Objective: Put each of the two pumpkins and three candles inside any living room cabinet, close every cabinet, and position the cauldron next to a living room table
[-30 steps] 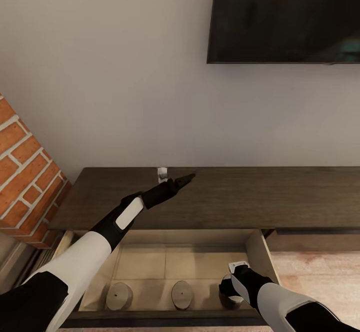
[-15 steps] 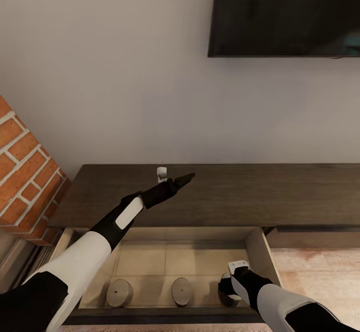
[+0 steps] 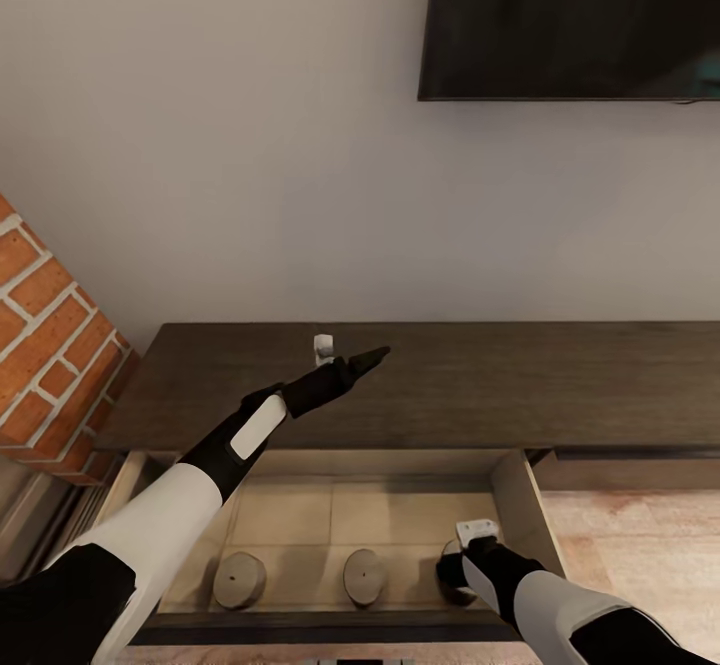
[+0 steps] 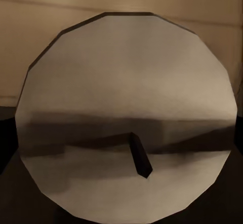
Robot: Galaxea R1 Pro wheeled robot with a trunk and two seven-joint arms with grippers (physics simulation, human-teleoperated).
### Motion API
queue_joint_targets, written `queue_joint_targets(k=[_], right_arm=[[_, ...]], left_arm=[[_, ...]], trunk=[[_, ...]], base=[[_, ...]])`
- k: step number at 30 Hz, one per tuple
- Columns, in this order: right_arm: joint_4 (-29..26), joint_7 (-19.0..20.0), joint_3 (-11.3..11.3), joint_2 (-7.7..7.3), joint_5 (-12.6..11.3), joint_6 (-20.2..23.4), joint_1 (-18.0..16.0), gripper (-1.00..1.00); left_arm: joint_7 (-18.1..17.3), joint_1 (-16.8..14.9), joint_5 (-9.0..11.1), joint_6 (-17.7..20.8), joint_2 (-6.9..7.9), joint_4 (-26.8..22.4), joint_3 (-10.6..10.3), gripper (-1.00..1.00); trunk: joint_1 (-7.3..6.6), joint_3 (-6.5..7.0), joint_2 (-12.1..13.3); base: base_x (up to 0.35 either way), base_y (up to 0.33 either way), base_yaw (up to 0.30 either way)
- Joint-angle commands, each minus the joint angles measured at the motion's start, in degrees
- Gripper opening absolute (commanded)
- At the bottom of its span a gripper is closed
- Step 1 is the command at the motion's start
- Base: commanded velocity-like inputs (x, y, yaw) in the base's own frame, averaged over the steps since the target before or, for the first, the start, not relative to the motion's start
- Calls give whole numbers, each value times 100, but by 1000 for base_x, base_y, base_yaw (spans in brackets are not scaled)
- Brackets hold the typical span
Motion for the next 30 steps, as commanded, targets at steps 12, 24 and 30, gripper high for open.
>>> queue_joint_targets(k=[12, 24, 30], right_arm=[[-7, -149, -9, 0, -16, -22, 0, 100], [-8, -241, -2, -8, -16, 13, 0, 100], [-8, -242, -5, 4, -8, -4, 0, 100]], left_arm=[[0, 0, 1, 0, 0, -16, 0, 100], [0, 0, 1, 0, 0, -18, 0, 100], [0, 0, 1, -1, 0, -18, 0, 100]], trunk=[[0, -105, 0], [0, -110, 0], [0, -110, 0]], base=[[0, 0, 0], [0, 0, 0], [0, 0, 0]])
